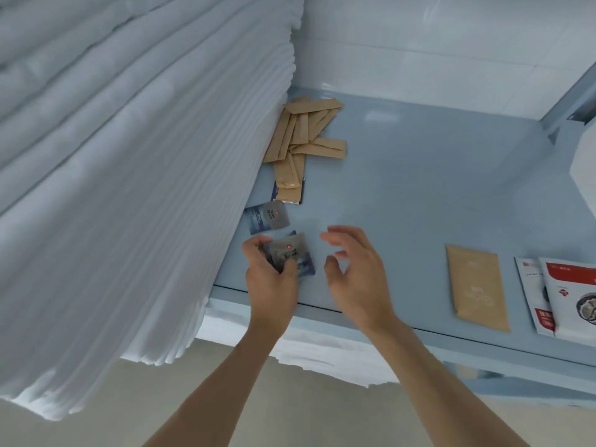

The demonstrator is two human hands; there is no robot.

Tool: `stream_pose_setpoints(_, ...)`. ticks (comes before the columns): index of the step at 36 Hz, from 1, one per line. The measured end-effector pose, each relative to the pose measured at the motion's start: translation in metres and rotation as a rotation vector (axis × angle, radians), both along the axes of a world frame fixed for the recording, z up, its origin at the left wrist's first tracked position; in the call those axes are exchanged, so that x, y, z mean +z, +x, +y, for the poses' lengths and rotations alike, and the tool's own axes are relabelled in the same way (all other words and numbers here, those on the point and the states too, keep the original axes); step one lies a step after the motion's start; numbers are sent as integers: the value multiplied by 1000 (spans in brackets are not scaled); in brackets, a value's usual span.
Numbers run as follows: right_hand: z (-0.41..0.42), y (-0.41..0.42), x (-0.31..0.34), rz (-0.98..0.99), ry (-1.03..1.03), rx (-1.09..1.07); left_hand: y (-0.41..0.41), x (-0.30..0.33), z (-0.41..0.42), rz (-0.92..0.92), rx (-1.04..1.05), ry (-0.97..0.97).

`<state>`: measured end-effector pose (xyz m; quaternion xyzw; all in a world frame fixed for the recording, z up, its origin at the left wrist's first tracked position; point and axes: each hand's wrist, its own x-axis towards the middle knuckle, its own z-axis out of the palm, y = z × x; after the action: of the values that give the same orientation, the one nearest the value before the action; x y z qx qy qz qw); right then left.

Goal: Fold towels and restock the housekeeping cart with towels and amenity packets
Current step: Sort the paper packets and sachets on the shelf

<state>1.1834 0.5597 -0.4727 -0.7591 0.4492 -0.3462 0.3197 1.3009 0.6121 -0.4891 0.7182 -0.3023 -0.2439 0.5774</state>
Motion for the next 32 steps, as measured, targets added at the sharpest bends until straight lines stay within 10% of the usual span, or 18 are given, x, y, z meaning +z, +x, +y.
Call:
stream_pose_setpoints(12,-72,92,23,266,206,333,-5,-1,-2,-9,122,-52)
stream_pose_setpoints(23,-74,96,16,620,-105,310,-1,-6,-2,18,88,-39)
stream_pose_setpoints(29,-69,55,33,164,-108,-73,3,-7,0,52,56,-32)
stream_pose_setpoints(32,-55,24,34,-237,250,-217,5,-8,2,87,8,-30)
